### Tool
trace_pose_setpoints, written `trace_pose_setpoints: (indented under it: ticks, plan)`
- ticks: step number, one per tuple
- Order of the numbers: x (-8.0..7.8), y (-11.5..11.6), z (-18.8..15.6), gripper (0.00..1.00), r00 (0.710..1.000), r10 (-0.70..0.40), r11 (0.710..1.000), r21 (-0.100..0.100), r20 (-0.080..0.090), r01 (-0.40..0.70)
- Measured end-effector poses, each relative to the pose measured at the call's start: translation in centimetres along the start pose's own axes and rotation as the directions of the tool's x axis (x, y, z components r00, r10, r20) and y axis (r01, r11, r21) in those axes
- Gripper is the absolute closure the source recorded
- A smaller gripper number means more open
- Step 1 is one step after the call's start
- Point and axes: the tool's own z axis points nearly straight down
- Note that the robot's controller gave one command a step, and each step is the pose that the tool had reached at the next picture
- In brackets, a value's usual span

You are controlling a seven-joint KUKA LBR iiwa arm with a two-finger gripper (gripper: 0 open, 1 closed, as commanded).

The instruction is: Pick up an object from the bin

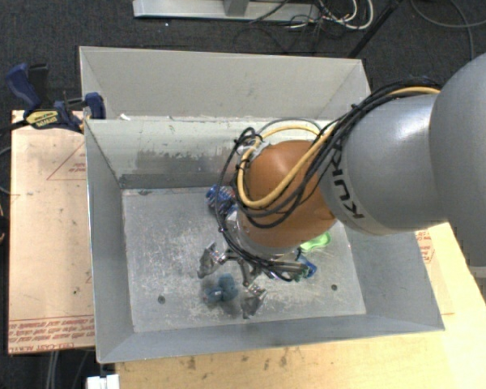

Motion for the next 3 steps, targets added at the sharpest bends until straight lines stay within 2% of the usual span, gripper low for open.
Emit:
trace_pose_setpoints:
  ticks: [1,2,3]
  plan:
    - [-0.7,-0.57,2.39,0.0,0.959,-0.284,0.959,0.005,0.007,0.284]
    - [-0.86,-0.59,2.17,0.0,0.96,-0.28,0.96,0.003,0.003,0.28]
    - [-0.99,-0.64,2.01,1.0,0.96,-0.28,0.96,0.006,0.006,0.28]
